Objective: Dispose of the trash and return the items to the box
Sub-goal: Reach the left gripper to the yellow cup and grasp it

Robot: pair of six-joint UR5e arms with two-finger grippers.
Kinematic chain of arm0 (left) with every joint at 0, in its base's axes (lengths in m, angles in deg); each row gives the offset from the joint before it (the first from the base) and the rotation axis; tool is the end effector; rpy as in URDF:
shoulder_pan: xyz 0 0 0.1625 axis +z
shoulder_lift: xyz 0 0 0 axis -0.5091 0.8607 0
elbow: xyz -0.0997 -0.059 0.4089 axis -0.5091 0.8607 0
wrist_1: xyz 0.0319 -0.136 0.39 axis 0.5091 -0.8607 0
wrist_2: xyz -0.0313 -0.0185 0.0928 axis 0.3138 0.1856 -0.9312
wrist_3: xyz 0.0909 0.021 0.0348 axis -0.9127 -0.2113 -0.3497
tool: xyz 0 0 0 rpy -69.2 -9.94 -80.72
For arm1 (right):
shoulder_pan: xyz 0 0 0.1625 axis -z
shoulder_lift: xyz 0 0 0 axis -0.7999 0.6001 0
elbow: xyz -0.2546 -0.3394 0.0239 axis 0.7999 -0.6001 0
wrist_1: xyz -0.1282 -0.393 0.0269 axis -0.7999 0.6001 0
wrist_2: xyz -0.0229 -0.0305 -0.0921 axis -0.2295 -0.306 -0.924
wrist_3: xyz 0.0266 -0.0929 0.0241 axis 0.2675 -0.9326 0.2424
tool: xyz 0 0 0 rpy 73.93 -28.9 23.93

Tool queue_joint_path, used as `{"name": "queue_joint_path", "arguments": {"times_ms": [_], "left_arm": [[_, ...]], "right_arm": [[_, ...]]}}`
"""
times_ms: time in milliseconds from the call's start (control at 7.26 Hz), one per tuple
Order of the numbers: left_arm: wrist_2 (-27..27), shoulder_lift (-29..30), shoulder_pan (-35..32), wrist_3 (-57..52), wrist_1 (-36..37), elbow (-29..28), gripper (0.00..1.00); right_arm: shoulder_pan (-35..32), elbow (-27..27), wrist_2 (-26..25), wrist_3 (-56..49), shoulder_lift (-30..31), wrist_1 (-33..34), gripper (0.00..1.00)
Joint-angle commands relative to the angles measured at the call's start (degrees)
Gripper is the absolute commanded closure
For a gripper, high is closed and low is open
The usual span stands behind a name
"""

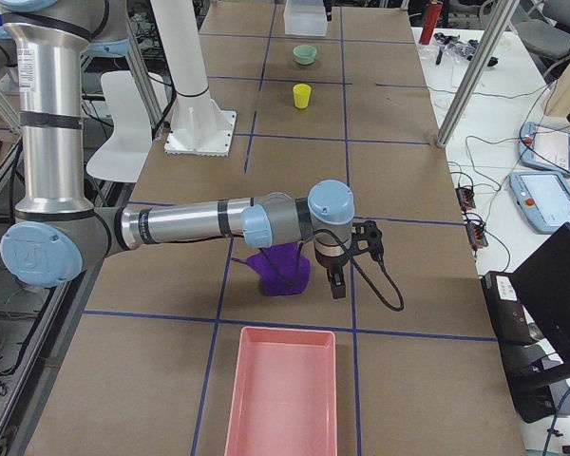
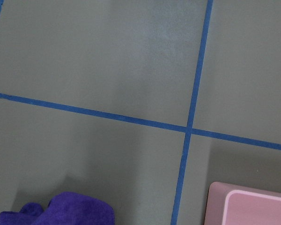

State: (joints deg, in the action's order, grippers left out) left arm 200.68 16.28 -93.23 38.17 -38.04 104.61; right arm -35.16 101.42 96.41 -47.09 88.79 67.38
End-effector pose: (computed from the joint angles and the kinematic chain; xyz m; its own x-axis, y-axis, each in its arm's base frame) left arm 0.1582 -0.4647 0.4032 0.5425 -0.0557 -0.8382 0.2355 0.9679 0.0881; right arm 0.0474 -0.4871 0.5736 0.6932 -0.1698 0.7005 0.0226 0.9765 0.2143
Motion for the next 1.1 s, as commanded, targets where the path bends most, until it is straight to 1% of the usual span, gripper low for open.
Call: {"name": "queue_joint_path", "arguments": {"times_ms": [0, 138, 275, 413, 551, 688, 964], "left_arm": [[-11.4, 0.5, 15.6, 17.5, -5.0, 3.5, 0.0], [-16.9, 2.7, 21.2, 20.5, -4.7, 2.9, 0.0], [-19.1, 6.1, 23.1, 20.7, -2.0, 0.6, 0.0], [-19.2, 9.9, 24.7, 20.7, 2.8, -0.7, 0.02], [-21.2, 13.0, 27.2, 20.7, 7.5, -1.4, 0.04], [-22.2, 14.2, 28.6, 21.0, 8.3, -2.2, 0.05], [-22.2, 14.4, 29.3, 21.0, 8.2, -3.1, 0.08]], "right_arm": [[0.0, 0.0, 0.3, 0.1, -0.3, 0.1, 0.0], [0.0, -0.4, 1.5, 0.2, 0.1, 0.1, 0.0], [0.0, -0.3, 3.6, 0.3, 0.1, 0.2, 0.0], [0.0, -0.1, 3.8, 1.9, -0.2, -0.2, 0.0], [0.0, -0.1, 3.8, 2.9, -0.3, -0.2, 0.0], [0.0, -0.1, 3.8, 3.0, -0.4, -0.2, 0.0], [0.0, -0.2, 3.8, 3.0, -0.4, 0.2, 0.0]]}}
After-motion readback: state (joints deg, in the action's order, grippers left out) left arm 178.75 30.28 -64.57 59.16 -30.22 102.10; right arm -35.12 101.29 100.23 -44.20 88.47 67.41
